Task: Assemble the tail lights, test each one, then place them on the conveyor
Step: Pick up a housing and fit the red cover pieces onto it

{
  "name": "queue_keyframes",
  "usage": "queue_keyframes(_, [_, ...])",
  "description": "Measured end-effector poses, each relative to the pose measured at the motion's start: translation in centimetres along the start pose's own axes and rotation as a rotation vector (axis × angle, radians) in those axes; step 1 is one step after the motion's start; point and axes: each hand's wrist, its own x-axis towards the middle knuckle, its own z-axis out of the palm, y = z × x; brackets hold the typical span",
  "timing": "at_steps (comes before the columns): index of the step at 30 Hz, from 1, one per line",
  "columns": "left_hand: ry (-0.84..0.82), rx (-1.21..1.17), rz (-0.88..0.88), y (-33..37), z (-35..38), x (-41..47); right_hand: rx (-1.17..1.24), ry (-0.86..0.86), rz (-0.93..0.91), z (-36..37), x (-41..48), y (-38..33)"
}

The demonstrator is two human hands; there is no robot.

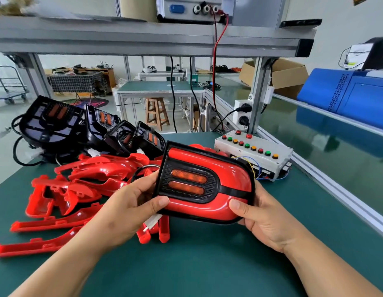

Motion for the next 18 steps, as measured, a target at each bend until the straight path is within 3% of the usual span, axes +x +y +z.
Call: queue_keyframes(18, [0.022,-0.017,-0.009,-1.5,0.2,0.6,0.016,0.03,0.003,0.0,0.3,0.3])
